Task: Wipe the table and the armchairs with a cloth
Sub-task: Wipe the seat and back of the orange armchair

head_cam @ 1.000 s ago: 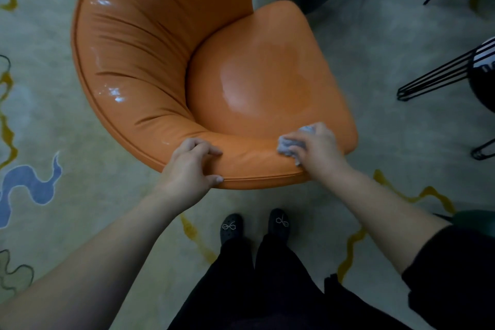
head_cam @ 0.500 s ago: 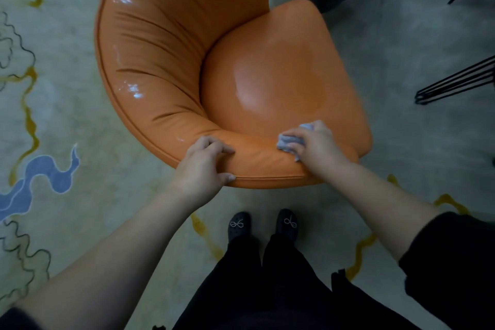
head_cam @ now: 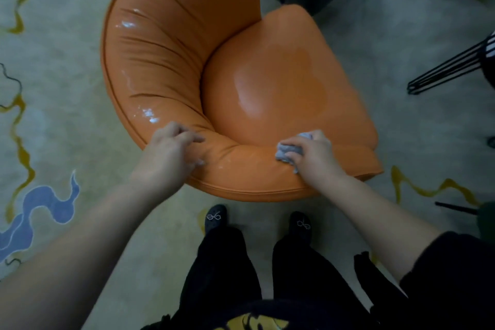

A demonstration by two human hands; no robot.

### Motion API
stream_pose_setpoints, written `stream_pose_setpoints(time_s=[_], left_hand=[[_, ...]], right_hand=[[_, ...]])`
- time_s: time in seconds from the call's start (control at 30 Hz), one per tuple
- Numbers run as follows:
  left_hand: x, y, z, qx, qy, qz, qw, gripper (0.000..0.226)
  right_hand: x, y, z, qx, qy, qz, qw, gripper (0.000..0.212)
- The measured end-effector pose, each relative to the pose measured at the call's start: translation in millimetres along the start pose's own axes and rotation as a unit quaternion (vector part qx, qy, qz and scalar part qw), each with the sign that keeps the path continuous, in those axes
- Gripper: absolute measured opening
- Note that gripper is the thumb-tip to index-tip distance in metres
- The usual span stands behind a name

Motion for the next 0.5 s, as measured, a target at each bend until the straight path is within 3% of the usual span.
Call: stream_pose_setpoints(time_s=[0.1,0.2,0.3,0.43,0.5], left_hand=[[-9,-12,30,0.034,-0.043,0.085,0.995,0.056],[-6,-17,38,0.065,-0.053,0.163,0.983,0.061],[-5,-18,37,0.095,-0.067,0.171,0.978,0.061],[-5,-20,36,0.119,-0.085,0.174,0.974,0.058],[-5,-21,37,0.118,-0.081,0.174,0.974,0.057]], right_hand=[[15,9,16,0.020,0.015,-0.049,0.998,0.025],[47,18,66,-0.024,-0.042,-0.050,0.998,0.026],[61,22,88,-0.029,-0.045,-0.032,0.998,0.028],[35,27,58,0.048,0.049,-0.076,0.995,0.030],[38,29,65,0.064,0.037,-0.086,0.994,0.029]])
Point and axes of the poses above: each hand's wrist, its own y-axis away from the middle knuckle, its own x-axis out of the palm, z = x × y, the point moved 6 cm from there along -y, towards the middle knuckle, and after that the axes turned 1 degree about -z, right-handed, at the moved point
